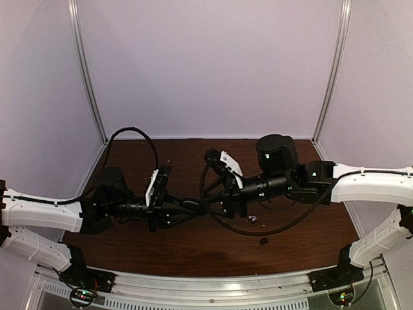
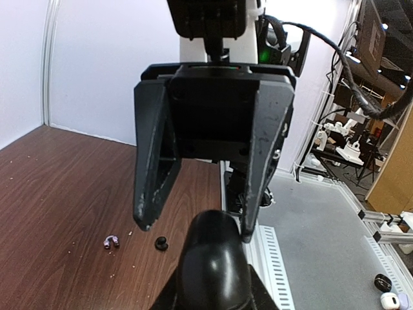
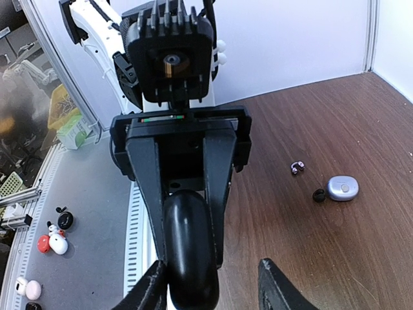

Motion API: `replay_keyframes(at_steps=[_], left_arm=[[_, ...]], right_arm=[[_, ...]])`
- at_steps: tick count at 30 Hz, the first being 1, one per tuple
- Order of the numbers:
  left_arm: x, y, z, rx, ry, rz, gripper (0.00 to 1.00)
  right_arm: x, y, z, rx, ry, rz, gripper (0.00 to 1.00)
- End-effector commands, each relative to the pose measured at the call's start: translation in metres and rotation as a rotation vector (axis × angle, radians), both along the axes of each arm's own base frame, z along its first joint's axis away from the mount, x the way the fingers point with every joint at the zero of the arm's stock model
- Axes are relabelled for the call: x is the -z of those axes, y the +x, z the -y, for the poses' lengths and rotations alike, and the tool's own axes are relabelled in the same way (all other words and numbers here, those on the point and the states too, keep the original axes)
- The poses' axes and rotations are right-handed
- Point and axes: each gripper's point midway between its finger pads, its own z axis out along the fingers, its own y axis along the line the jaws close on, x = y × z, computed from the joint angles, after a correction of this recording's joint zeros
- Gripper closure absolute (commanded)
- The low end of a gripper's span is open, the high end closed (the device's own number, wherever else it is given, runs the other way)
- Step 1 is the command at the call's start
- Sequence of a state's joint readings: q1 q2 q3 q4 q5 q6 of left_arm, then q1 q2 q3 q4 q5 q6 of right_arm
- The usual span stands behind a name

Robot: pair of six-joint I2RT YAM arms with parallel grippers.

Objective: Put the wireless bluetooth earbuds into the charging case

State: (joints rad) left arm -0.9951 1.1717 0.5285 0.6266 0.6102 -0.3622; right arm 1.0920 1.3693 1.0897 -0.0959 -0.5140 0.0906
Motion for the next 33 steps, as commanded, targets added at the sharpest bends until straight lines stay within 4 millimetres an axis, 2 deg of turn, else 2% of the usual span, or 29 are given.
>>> replay_keyframes(at_steps=[1, 8, 15, 20, 24, 27, 29, 31, 33], left_arm=[[-0.012, -0.009, 0.001, 0.035, -0.035, 0.062, 1.0], [-0.013, -0.01, 0.0, 0.037, -0.036, 0.072, 1.0], [-0.013, -0.003, -0.001, -0.009, -0.041, 0.05, 1.0], [-0.006, 0.011, -0.008, -0.089, -0.038, -0.005, 1.0], [-0.004, 0.03, -0.02, -0.159, -0.043, -0.053, 1.0], [-0.003, 0.051, -0.034, -0.251, -0.037, -0.086, 1.0], [-0.003, 0.068, -0.049, -0.326, -0.042, -0.114, 1.0], [-0.002, 0.083, -0.066, -0.406, -0.039, -0.136, 1.0], [-0.001, 0.095, -0.078, -0.477, -0.031, -0.143, 1.0]], right_arm=[[-0.02, 0.023, 0.004, 0.096, 0.04, 0.01, 0.54], [-0.021, 0.042, 0.013, 0.178, 0.044, 0.016, 0.54], [-0.025, 0.038, 0.016, 0.154, 0.049, 0.036, 0.54], [-0.045, 0.032, 0.028, 0.144, 0.104, 0.075, 0.48], [-0.048, 0.049, 0.041, 0.209, 0.111, 0.08, 0.45], [-0.037, 0.066, 0.05, 0.27, 0.108, 0.052, 0.46], [-0.017, 0.075, 0.052, 0.303, 0.082, 0.01, 0.46], [0.006, 0.082, 0.048, 0.321, 0.04, -0.027, 0.46], [0.019, 0.089, 0.037, 0.325, 0.035, -0.057, 0.48]])
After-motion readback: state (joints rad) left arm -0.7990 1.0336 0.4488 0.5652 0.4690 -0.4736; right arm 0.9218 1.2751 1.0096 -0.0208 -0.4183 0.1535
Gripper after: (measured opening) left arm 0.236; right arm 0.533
